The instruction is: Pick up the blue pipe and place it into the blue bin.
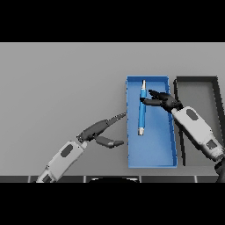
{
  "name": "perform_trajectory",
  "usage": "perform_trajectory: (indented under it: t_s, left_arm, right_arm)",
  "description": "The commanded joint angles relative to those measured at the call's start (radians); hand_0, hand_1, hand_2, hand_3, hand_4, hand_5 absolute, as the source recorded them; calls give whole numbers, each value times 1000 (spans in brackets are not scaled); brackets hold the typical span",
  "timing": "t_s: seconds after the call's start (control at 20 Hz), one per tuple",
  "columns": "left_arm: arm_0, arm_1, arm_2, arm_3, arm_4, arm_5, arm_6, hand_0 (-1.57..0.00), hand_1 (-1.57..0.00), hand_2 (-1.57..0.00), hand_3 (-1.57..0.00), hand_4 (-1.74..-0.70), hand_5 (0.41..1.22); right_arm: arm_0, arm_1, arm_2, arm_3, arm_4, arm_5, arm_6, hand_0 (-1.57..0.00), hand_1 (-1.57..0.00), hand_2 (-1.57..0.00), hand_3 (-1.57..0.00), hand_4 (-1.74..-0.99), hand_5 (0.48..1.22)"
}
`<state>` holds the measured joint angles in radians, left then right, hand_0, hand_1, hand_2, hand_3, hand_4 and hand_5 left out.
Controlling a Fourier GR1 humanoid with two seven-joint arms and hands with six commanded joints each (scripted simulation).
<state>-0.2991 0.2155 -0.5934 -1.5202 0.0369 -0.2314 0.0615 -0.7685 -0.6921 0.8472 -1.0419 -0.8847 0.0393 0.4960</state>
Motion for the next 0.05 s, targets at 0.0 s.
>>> perform_trajectory:
  t_s: [0.0]
  left_arm:
    - [4,-6,-9,2,-8,3,0,1,1,1,1,-920,468]
  right_arm:
    - [1,-5,-4,4,-4,5,1,-9,-8,-7,-6,-1129,677]
